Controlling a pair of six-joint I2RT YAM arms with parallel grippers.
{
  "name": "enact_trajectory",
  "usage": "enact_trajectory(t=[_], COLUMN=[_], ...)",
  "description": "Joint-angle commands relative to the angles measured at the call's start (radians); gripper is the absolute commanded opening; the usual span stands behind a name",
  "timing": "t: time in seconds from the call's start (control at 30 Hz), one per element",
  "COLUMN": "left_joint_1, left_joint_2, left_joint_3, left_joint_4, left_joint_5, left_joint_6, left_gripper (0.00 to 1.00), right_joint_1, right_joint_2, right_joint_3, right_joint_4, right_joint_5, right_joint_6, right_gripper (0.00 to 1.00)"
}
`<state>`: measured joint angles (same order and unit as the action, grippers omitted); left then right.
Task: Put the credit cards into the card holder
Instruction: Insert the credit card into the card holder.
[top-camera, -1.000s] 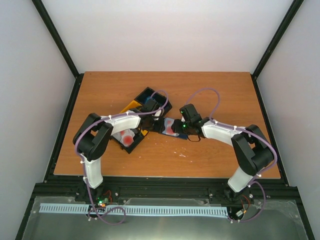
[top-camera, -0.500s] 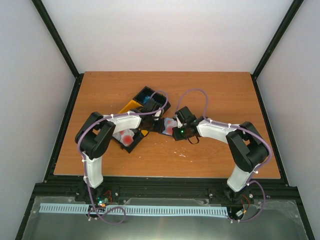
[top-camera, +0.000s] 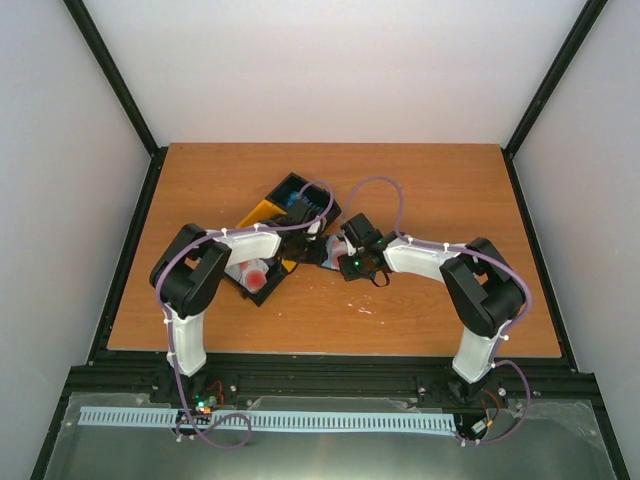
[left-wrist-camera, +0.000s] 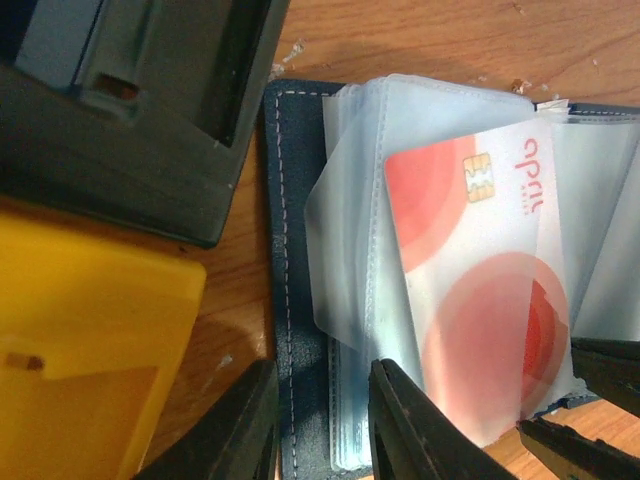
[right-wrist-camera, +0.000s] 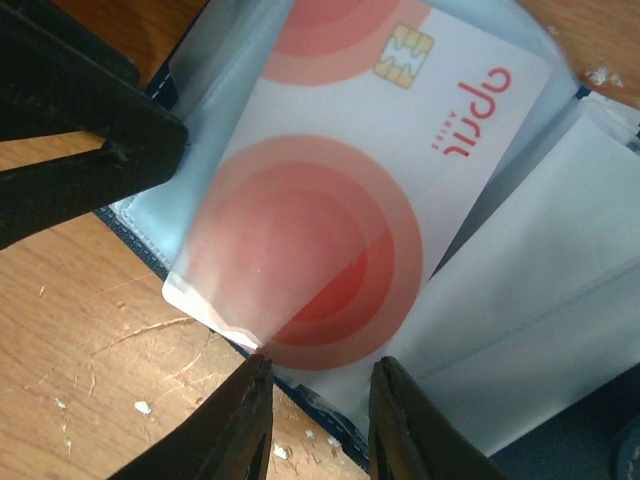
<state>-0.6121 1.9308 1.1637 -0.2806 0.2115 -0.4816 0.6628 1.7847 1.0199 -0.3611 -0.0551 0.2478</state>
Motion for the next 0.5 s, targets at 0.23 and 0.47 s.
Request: enact_trajectory(t=[0.23,0.47], left_joint_1=[0.006,0.006], left_joint_2=[0.007,-0.004], left_joint_3=[-0.031,-0.037], left_joint_4=[0.013,0.016], left_joint_5=[0.029,0.032], left_joint_6=[-0.017,-0.015], left_gripper=[0.24,0.23], right_joint_1=[0.004,0.004], right_joint_2=[0.016,-0.001], right_joint_3=[0.009,-0.025], right_joint_4=[0.098,0.172], right_joint_5=[-0.010,-0.047], right_joint_6=[0.137,0.200], right_gripper=[0.25,0.26])
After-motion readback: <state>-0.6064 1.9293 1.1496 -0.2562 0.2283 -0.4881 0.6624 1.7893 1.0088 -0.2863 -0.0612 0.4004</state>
